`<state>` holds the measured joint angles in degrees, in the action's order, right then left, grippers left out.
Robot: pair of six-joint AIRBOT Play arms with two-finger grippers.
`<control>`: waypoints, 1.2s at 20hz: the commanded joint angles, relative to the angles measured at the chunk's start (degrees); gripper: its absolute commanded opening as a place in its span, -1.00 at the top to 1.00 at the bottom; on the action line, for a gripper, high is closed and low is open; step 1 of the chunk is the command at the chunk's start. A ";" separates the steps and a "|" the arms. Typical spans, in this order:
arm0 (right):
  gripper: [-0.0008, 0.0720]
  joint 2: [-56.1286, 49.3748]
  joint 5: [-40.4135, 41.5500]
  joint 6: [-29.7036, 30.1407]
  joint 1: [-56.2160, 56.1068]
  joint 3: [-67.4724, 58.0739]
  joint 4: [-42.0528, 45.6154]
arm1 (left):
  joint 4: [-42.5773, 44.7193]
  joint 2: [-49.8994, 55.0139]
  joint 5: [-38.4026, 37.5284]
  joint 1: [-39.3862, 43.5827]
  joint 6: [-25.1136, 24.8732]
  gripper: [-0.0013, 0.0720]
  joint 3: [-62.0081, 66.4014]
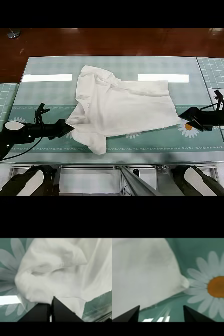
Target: Fold the shirts.
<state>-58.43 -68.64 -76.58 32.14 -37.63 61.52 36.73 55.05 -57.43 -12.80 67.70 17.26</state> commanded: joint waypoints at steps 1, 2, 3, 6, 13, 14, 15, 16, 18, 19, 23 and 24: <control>-0.73 -0.11 1.95 -9.18 0.00 1.46 10.43 | -0.33 -0.02 -0.15 0.33 -0.66 0.89 0.39; -0.73 -0.90 1.92 -9.05 -0.07 2.08 8.15 | -0.33 -0.02 -0.13 0.31 -0.66 0.89 0.39; -0.73 -2.19 1.55 -7.32 -0.20 2.14 5.01 | -0.33 -0.02 -0.13 0.33 -0.66 0.89 0.39; -0.73 -6.95 3.21 -5.01 -0.24 1.46 -0.48 | -0.37 -0.02 -0.20 0.33 -0.59 0.89 0.39; -0.73 -18.25 5.03 -4.20 -5.95 -4.90 -4.15 | -0.39 -0.02 -0.02 0.33 -0.59 0.89 0.39; -0.73 -19.65 5.11 -4.22 -7.96 -5.66 -4.33 | -0.42 -0.02 -0.02 0.33 -0.59 0.89 0.39; -0.73 -20.81 5.05 -4.22 -9.79 -6.60 -4.55 | -0.74 -0.02 -0.02 0.33 -0.61 0.89 0.39; -0.58 -21.66 5.03 -4.22 -11.67 -7.78 -4.76 | -1.33 -0.02 -0.02 0.33 -0.61 0.89 0.39; 0.91 -21.99 4.85 -4.13 -14.23 -10.84 -4.66 | -2.78 -0.02 -0.02 0.31 -1.27 0.89 1.20; 0.92 -21.99 4.04 -4.09 -15.10 -13.31 -4.66 | -2.86 -0.15 -0.33 0.31 -1.29 0.89 2.91; 0.92 -20.61 -3.78 -3.96 -18.05 -33.33 -4.68 | -6.12 -1.49 -2.62 0.28 -1.25 0.89 21.38; 0.92 -19.74 -4.42 -4.15 -18.86 -40.30 -4.63 | -7.61 -1.92 -2.54 0.28 -1.22 0.89 28.30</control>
<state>-79.22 -69.17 -80.62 15.73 -63.83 57.19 32.69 54.06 -59.18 -12.49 66.57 32.45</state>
